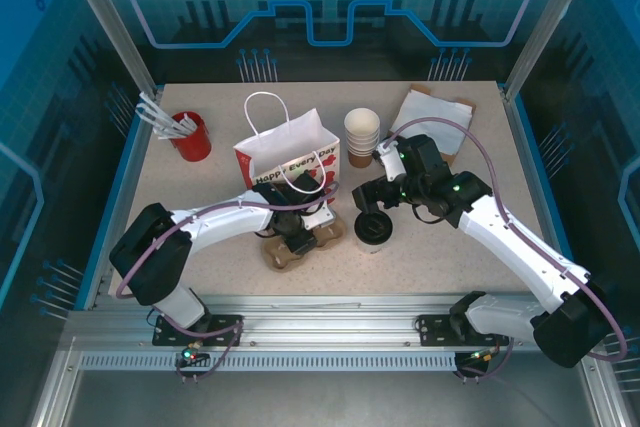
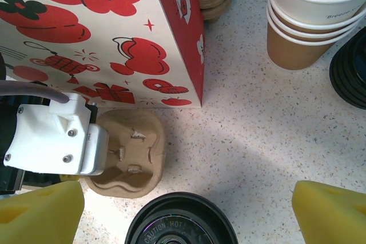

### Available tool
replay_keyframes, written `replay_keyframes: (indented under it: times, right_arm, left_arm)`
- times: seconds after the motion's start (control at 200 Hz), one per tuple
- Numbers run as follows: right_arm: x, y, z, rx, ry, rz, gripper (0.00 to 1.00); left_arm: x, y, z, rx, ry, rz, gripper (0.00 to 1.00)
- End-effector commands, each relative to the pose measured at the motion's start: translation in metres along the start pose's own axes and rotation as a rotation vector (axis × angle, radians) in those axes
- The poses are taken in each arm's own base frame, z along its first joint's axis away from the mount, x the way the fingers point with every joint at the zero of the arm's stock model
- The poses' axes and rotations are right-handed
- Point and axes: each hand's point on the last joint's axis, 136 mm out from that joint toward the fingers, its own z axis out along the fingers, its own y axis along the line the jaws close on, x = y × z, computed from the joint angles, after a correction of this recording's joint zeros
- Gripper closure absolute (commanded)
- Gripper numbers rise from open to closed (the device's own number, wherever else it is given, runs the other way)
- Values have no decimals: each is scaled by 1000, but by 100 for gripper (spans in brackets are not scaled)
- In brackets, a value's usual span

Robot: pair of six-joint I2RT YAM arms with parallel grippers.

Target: Pack the takeout coffee

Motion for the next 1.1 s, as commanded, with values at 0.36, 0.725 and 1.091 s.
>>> replay_keyframes:
  times: [0.36,0.725,1.091]
  right_arm:
    - [4,6,3,-19,6,0,5]
    - [5,6,4,-18,7,2,5]
    - [-1,4,-3,4,0,-13,5]
  left_arm:
    - [7,-5,4,35,60,7,52]
    - [8,-7,0,38,60,-2,65]
    - [18,-24,-36,101,-13,50,75]
